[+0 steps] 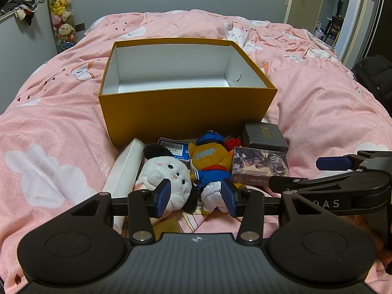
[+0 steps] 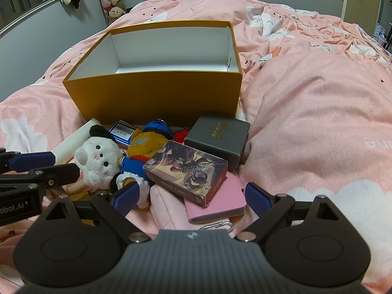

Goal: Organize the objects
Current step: 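Reach the left gripper to the white cylindrical tube and grasp it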

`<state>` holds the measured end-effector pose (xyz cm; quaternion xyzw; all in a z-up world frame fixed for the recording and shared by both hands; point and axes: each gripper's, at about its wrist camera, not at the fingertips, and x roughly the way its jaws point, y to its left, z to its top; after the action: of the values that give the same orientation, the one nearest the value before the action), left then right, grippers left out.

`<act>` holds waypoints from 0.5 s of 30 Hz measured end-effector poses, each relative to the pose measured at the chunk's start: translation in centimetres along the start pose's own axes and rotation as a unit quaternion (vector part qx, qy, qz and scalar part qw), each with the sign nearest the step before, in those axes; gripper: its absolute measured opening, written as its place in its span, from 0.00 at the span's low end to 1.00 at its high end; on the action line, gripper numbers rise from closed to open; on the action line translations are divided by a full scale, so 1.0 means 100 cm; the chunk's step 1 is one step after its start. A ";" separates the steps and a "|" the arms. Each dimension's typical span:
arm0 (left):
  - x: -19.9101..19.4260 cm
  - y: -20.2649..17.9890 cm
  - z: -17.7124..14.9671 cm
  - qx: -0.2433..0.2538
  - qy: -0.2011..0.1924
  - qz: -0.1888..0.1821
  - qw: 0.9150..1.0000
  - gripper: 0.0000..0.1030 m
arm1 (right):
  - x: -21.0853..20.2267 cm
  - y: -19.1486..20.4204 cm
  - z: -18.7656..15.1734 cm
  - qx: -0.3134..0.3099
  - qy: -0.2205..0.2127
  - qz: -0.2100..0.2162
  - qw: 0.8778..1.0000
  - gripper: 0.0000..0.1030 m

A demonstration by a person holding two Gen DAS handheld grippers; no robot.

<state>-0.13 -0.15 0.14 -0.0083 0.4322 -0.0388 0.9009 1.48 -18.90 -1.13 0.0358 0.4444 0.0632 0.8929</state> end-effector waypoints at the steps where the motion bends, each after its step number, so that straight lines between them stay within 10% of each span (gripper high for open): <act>1: 0.000 0.000 0.000 0.000 0.000 0.000 1.000 0.52 | 0.000 0.000 0.000 0.000 0.000 0.000 1.000 0.90; 15: -0.001 0.003 0.000 -0.001 0.002 -0.009 1.000 0.49 | -0.001 0.001 0.000 -0.003 -0.002 0.000 1.000 0.90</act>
<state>-0.16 0.14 0.26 -0.0132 0.4335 -0.0460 0.8999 1.44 -18.78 -1.04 0.0333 0.4427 0.0640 0.8938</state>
